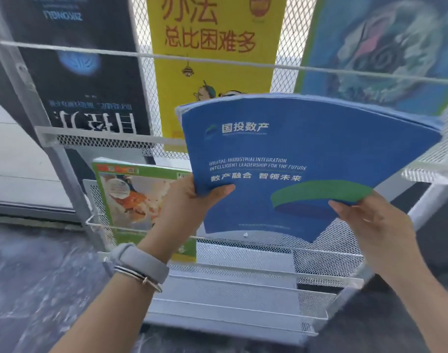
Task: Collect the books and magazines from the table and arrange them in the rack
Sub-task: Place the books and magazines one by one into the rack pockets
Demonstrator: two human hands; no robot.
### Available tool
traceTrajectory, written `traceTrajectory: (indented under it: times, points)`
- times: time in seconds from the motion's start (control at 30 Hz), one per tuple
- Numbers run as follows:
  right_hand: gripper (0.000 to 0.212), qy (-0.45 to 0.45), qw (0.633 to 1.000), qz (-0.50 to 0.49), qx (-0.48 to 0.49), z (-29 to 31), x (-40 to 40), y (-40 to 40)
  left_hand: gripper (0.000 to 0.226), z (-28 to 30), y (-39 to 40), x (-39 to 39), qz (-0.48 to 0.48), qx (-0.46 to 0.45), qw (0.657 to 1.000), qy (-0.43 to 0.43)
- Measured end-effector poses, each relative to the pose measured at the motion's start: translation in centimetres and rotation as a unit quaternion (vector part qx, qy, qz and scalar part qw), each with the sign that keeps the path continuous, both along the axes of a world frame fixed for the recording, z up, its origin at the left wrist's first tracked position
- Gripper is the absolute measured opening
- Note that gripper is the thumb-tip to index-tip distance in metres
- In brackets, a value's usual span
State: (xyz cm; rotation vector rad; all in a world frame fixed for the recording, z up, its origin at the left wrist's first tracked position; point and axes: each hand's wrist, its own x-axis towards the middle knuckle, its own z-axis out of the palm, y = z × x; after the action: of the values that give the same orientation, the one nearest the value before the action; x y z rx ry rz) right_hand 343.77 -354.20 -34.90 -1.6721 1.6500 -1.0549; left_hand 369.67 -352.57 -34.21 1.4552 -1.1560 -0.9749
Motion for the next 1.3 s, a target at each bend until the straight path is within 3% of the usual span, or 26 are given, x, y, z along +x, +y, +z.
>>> traceTrajectory:
  times: [0.17,0.4,0.57,0.93,1.1,1.3]
  points:
    - [0.014,0.019,1.0,-0.021,0.014,-2.8,-0.6,-0.1,0.009,-3.0,-0.5,-0.2,-0.042,0.039,0.997,-0.052]
    - [0.017,0.146,0.989,0.031,-0.017,-6.5,-1.1,-0.3,0.015,-6.2,-0.6,0.1,0.005,0.067,0.991,-0.12]
    - [0.02,0.183,0.982,0.011,0.051,-7.8,-1.0,-0.1,0.02,-6.9,-0.4,0.4,0.015,0.082,0.991,-0.105]
    - [0.023,0.247,0.962,0.029,0.115,-7.9,-1.1,-0.5,0.018,-5.6,-0.4,-0.1,0.061,-0.005,0.976,-0.207]
    - [0.025,0.246,0.961,0.05,0.115,-7.9,-0.9,-0.5,0.021,-5.4,0.1,-0.5,0.094,-0.01,0.974,-0.208]
    - [0.036,0.33,0.93,0.062,0.15,-7.6,-0.6,-0.5,0.025,-5.1,0.5,-0.8,0.103,-0.001,0.966,-0.237]
